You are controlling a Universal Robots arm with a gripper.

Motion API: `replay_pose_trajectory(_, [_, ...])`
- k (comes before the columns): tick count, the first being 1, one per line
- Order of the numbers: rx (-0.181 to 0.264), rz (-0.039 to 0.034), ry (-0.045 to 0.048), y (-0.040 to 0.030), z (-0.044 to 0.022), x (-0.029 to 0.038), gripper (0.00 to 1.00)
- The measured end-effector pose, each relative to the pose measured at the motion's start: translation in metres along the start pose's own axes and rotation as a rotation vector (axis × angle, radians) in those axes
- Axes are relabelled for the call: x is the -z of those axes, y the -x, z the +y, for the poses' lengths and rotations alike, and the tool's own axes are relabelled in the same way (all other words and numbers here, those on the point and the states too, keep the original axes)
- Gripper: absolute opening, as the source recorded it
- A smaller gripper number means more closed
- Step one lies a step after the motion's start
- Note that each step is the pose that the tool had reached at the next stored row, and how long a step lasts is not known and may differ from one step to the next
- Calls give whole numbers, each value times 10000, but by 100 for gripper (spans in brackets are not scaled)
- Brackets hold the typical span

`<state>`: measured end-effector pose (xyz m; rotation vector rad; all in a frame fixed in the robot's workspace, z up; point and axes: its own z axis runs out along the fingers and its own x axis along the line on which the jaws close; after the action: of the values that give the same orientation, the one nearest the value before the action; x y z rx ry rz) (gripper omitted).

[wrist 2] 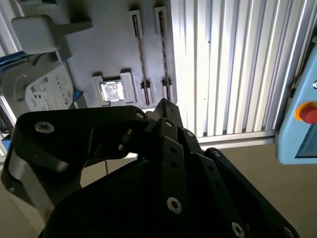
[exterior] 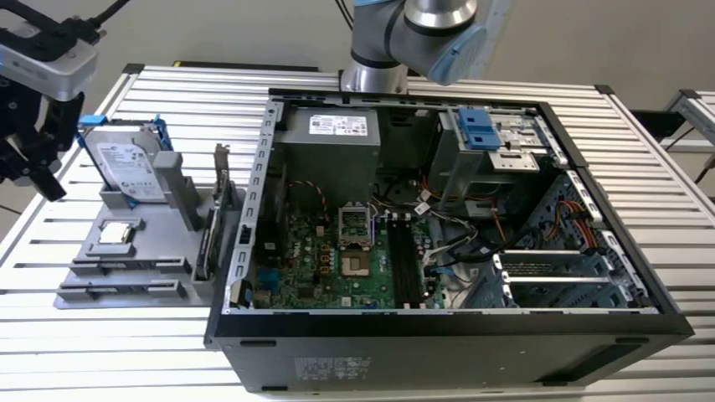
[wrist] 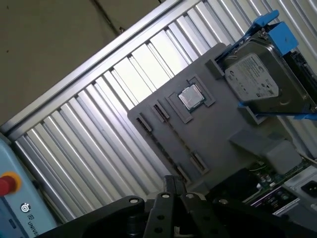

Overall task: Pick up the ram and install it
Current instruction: 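Pick up the ram and move it above insertion slot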

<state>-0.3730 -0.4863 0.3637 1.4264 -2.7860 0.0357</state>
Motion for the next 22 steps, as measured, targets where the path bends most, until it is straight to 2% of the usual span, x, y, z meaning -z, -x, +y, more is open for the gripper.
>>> replay_pose_trajectory(22, [2329,-34,-48,3,2,0,0])
